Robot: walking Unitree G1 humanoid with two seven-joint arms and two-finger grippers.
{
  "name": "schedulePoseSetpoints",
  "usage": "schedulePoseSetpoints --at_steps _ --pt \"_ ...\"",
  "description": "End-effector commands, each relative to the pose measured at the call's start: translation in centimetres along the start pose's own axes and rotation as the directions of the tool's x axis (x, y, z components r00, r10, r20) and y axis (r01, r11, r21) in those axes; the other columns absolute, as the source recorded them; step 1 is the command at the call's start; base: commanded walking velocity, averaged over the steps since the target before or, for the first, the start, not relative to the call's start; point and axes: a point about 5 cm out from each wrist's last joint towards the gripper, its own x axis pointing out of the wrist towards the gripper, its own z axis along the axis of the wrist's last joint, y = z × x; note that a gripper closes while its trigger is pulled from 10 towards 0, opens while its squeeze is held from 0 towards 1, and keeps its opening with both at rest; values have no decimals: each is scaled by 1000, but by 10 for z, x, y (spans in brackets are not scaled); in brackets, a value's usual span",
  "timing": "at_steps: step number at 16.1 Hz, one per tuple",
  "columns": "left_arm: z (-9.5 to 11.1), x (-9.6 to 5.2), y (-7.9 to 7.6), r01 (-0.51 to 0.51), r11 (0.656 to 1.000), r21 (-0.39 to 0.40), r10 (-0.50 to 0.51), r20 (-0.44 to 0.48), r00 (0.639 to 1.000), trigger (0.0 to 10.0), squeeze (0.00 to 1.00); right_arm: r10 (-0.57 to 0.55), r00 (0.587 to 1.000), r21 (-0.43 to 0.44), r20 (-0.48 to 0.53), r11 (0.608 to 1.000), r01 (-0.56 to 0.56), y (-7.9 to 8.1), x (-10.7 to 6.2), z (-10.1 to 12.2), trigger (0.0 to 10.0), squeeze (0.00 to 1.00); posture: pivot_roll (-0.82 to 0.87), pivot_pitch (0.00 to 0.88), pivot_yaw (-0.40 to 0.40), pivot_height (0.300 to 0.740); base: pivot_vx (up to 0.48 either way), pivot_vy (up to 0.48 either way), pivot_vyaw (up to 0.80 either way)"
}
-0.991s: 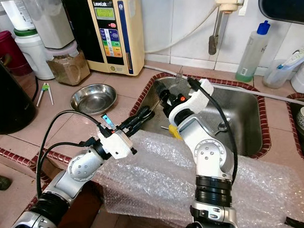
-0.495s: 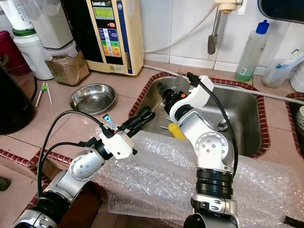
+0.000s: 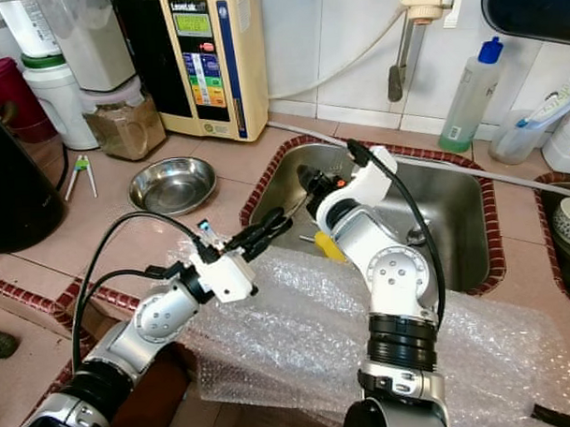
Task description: Kitchen organization
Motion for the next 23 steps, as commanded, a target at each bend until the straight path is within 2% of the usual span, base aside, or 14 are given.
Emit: schedulePoseSetpoints --at_steps 1,12,13,14,15,16,17,19,20,21,22,23 --pt "-3 -3 12 -68 998 12 68 -10 998 0 0 -60 998 -4 22 998 60 -10 -3 8 0 0 -67 23 41 740 0 0 0" --pt "-16 -13 21 -99 994 35 102 -88 991 0 0 -68 997 -2 42 998 68 -14 -2 12 0 0 -50 27 44 740 0 0 0" --pt "-17 -13 22 -122 993 6 122 -108 987 3098 0 -73 996 -8 54 997 74 -15 -2 13 0 0 -50 27 44 740 0 0 0" --pt "-19 -11 25 -162 986 -33 156 -131 979 7412 0 -88 992 -14 90 996 89 -16 -1 17 0 0 -50 27 44 740 0 0 0" --pt "-19 -6 32 -245 961 -130 223 -168 960 10000 0 -101 985 -50 140 993 109 -16 -1 26 0 0 -45 28 43 740 0 0 0" --pt "-20 -2 37 -307 926 -217 267 -197 943 10000 0 -99 982 -75 160 991 112 -15 -1 30 0 0 -45 28 43 740 0 0 0" --pt "-19 3 41 -336 893 -298 280 -213 936 10000 1000 -91 980 -95 177 989 109 -14 0 33 0 0 -37 25 42 740 0 0 0" --pt "-18 8 43 -350 846 -402 277 -230 933 10000 1000 -63 979 -183 196 978 99 -12 2 38 0 0 -37 25 42 740 0 0 0" --pt "-20 8 43 -359 806 -471 261 -262 929 10000 1000 -43 975 -294 216 950 107 -13 6 43 0 0 -30 25 46 740 0 0 0" --pt "-21 9 42 -355 780 -515 236 -283 930 10000 1000 -33 975 -370 220 922 115 -16 9 45 0 0 -30 25 46 740 0 0 0" --pt "-22 8 40 -345 764 -545 210 -296 932 10000 1000 -24 976 -434 215 893 117 -19 12 47 0 0 -30 25 46 740 0 0 0" --pt "-22 9 38 -326 751 -575 181 -296 938 10000 1000 -14 978 -520 210 845 124 -22 15 49 0 0 -30 25 46 740 0 0 0"
